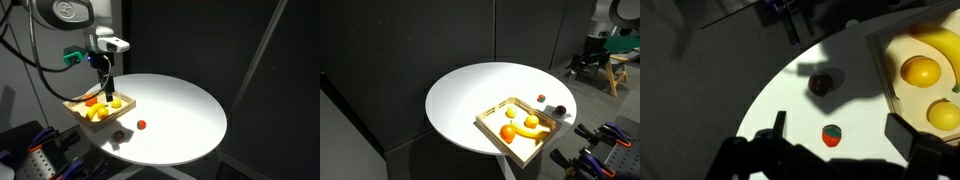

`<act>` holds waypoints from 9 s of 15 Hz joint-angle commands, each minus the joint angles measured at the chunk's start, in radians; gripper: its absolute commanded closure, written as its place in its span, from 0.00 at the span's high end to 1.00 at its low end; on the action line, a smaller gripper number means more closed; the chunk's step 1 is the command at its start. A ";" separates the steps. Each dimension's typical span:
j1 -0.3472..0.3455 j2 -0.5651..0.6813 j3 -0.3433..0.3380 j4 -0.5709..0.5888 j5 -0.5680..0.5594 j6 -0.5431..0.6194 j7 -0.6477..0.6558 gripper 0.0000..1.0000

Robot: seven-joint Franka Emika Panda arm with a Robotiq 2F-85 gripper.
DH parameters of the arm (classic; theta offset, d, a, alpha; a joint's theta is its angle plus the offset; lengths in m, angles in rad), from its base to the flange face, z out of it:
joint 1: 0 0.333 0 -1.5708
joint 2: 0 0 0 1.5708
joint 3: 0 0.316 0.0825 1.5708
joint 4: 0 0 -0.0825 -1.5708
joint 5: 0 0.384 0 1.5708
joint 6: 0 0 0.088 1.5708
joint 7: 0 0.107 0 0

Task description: Pick up the red apple from the table and put it in the wooden tray

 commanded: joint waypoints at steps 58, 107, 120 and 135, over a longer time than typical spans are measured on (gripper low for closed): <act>0.220 0.743 -0.254 0.152 -0.115 0.459 0.293 1.00; 0.193 0.441 -0.070 0.090 0.012 0.242 0.121 0.30; 0.239 0.451 0.030 0.129 0.039 0.255 0.129 0.30; 0.245 0.462 0.045 0.138 0.021 0.263 0.125 0.55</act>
